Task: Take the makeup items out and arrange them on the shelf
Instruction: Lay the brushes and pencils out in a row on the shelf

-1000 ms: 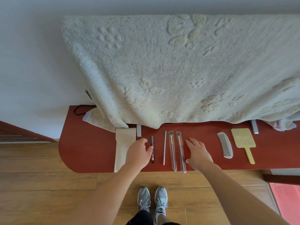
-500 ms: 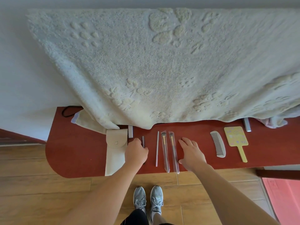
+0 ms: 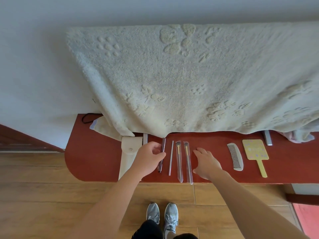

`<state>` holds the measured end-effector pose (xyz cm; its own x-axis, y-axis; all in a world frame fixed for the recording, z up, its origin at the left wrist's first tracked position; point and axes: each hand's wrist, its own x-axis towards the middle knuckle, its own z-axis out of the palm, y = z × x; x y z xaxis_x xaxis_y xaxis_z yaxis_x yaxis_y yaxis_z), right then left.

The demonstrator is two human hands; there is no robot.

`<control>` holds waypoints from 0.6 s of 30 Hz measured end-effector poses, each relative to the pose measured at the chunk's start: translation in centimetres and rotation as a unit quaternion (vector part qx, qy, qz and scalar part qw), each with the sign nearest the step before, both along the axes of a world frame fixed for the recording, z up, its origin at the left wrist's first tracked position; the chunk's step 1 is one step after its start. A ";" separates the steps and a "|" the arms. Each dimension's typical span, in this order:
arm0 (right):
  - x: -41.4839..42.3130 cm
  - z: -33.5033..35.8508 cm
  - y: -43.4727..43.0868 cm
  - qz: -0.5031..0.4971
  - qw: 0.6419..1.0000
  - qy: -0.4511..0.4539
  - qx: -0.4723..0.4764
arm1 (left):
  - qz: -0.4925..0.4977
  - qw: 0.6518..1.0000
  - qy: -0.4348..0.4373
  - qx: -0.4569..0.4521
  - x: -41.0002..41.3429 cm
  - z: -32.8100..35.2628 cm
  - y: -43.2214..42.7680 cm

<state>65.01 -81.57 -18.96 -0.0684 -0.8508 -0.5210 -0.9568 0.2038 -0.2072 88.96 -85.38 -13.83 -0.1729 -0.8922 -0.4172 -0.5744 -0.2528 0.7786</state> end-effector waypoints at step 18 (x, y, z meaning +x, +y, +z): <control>6.4 16.3 -0.1 -0.112 0.874 -0.432 -0.193 | -0.004 0.979 0.201 0.023 0.1 8.9 3.5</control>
